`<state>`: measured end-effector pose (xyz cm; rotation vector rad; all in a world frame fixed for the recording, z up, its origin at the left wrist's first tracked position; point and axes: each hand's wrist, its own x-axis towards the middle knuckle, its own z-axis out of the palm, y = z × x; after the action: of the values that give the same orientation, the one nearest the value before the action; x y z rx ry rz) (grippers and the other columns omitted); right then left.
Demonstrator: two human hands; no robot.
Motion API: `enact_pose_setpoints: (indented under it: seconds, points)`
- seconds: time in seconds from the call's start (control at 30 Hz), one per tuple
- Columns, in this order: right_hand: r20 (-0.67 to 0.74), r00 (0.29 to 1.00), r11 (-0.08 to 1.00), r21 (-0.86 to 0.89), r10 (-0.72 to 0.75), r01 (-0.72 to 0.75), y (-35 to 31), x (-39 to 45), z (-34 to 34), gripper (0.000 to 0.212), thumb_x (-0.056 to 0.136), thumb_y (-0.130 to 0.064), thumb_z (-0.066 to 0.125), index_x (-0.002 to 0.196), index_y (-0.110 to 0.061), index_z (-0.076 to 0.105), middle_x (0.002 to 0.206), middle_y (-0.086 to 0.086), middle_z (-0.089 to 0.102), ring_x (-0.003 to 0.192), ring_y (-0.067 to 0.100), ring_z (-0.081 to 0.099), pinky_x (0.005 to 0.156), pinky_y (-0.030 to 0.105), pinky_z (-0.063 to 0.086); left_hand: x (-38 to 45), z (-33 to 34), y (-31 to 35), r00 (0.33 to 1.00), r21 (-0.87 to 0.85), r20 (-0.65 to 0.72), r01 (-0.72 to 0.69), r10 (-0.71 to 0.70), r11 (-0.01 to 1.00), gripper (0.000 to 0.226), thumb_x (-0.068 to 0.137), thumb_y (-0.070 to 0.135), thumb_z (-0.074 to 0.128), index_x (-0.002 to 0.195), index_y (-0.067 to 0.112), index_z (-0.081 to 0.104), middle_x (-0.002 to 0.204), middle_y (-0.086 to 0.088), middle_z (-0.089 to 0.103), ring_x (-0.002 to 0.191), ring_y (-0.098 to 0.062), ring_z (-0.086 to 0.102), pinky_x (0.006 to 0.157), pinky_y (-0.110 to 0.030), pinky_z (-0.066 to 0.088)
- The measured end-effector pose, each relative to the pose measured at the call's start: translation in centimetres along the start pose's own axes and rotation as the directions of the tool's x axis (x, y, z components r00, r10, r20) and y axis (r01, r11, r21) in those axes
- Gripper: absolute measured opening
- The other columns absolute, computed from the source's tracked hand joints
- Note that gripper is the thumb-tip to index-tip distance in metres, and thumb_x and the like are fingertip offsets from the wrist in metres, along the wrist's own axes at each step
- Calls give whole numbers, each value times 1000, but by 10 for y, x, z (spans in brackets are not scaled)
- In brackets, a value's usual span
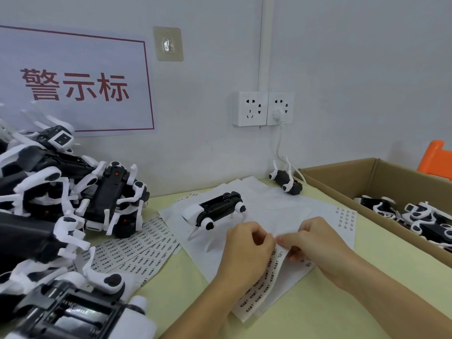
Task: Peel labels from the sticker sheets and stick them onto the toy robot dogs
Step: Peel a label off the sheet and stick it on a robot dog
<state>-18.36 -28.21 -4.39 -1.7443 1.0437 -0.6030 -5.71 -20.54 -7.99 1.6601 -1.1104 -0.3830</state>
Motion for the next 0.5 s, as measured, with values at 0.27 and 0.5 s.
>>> enact_pose_setpoints:
  seconds: [0.27,0.5]
  points:
    - [30,999,999,-30,11,-10,1,1,-1,26,79,-10,73,78,14,63,76,24,72,57,17,65,66,33,51,-1,1,-2,999,49,7,-53,53,997,24,92,21,61,68,19,60,64,5,62,60,-4,54,53,-14,41]
    - [155,987,997,-59,49,-40,-3,1,-14,23,83,-5,69,61,1,65,72,22,69,62,23,62,67,33,50,1,-1,-4,993,36,89,-76,72,996,19,94,25,65,76,17,66,62,7,63,52,0,55,50,-14,42]
